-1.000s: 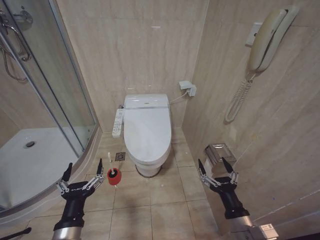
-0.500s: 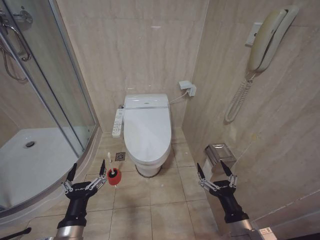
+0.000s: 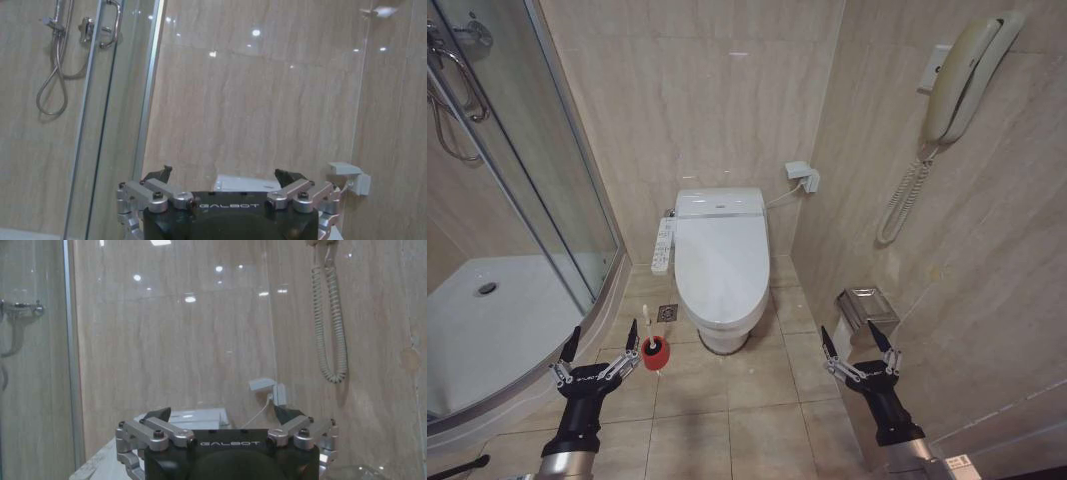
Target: Open the toilet lid, clean the toilet bowl with a toilet brush, close the toilet lid, and flush.
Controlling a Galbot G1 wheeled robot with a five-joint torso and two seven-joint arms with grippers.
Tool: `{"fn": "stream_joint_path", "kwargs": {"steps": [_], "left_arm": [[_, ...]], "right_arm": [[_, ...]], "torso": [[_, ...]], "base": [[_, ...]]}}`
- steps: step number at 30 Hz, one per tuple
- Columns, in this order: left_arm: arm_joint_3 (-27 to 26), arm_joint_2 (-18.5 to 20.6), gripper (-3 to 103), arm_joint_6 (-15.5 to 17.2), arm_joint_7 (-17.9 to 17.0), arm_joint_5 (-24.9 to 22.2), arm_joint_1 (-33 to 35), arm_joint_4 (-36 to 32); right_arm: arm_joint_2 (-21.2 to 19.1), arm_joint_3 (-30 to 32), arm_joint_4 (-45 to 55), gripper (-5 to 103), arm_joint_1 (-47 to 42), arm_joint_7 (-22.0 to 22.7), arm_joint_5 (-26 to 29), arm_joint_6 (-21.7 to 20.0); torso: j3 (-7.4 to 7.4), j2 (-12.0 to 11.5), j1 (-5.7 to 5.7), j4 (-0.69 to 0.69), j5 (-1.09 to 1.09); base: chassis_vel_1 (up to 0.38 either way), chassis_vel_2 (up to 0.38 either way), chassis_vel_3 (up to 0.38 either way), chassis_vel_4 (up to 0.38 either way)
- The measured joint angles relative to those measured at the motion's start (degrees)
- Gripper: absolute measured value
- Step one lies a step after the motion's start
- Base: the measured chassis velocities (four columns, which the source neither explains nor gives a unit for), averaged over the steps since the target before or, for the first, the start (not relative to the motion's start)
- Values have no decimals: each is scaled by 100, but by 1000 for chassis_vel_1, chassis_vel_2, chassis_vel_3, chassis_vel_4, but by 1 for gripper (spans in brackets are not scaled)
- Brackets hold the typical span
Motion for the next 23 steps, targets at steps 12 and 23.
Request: {"fn": "stream_joint_path", "kwargs": {"steps": [12,23], "left_arm": [[-1,-1,100,0,-1,3,0,-3],[-2,-1,100,0,-1,6,0,-4]], "right_arm": [[0,-1,1,100,1,1,3,0],[-1,-1,1,100,1,1,4,1]], "torso": [[0,0,0,0,0],[0,0,0,0,0]], "base": [[0,0,0,0],[0,0,0,0]]}}
